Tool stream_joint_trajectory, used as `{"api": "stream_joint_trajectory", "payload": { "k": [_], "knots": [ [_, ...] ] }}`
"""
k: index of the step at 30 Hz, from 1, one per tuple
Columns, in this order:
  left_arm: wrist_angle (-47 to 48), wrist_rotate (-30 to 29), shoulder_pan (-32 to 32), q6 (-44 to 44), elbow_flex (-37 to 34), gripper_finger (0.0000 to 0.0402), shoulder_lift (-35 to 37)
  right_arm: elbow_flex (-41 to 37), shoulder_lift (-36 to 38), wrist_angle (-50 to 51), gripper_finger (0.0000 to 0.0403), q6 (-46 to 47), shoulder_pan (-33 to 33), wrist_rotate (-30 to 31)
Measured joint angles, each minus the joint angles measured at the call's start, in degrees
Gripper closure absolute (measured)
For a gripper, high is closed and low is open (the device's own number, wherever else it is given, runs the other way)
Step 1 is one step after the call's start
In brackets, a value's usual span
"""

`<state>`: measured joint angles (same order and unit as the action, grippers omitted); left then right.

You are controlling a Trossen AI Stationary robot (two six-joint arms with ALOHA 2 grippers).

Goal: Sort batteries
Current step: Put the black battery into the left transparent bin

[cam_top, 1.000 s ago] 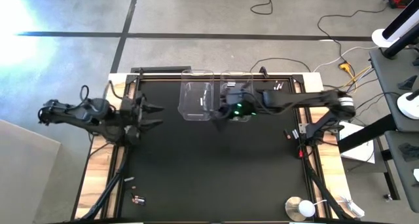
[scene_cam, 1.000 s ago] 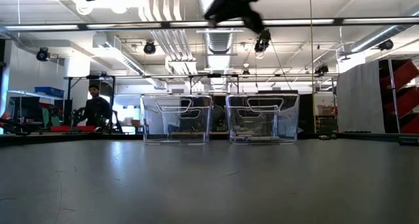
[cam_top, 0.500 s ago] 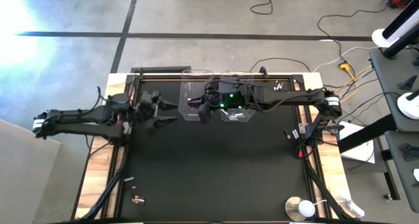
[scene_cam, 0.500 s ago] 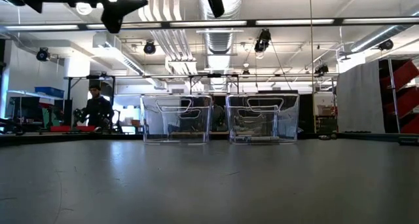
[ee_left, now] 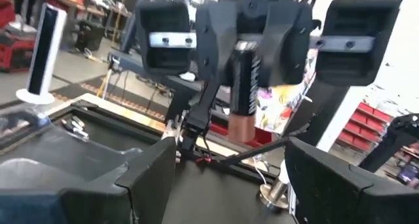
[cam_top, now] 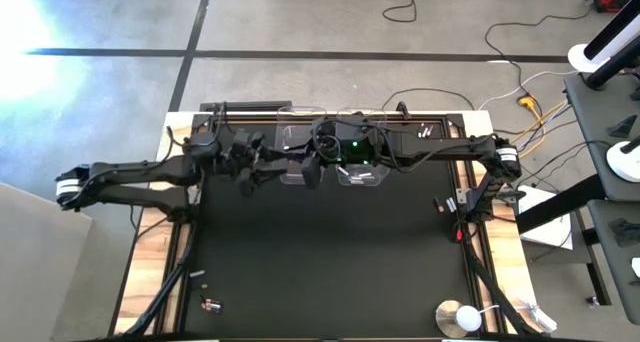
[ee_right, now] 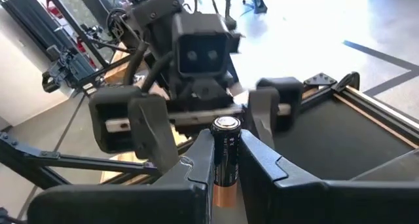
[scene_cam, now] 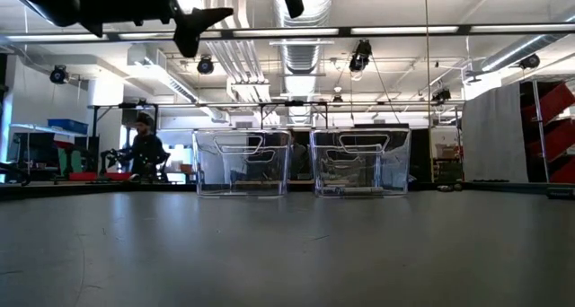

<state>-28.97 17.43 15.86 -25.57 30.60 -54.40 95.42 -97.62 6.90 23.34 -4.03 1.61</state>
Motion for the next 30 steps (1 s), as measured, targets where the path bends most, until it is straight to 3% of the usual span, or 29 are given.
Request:
{"api": "stream_joint_trajectory", "payload": {
  "k": [5, 11, 27, 30],
  "knots": [
    [-3.83, 4.53, 1.79, 0.28, 4.06, 0.0140, -5.40, -0.03, 0.00, 0.05, 0.0362, 0.00, -0.27, 0.01],
    [4.95, 16.70, 6.16, 4.22, 11.24, 0.0171, -8.95, -0.24, 0.21, 0.12, 0.0363, 0.00, -0.42, 0.07],
    [9.04, 19.44, 8.26, 5.34, 13.64, 0.0364, -9.30, -0.24, 0.13, 0.06, 0.0360, -0.71, -1.11, 1.36],
    [9.08, 19.43, 8.40, 5.39, 13.77, 0.0371, -9.26, -0.24, 0.13, 0.03, 0.0348, -0.86, -1.22, 1.40]
  ]
}}
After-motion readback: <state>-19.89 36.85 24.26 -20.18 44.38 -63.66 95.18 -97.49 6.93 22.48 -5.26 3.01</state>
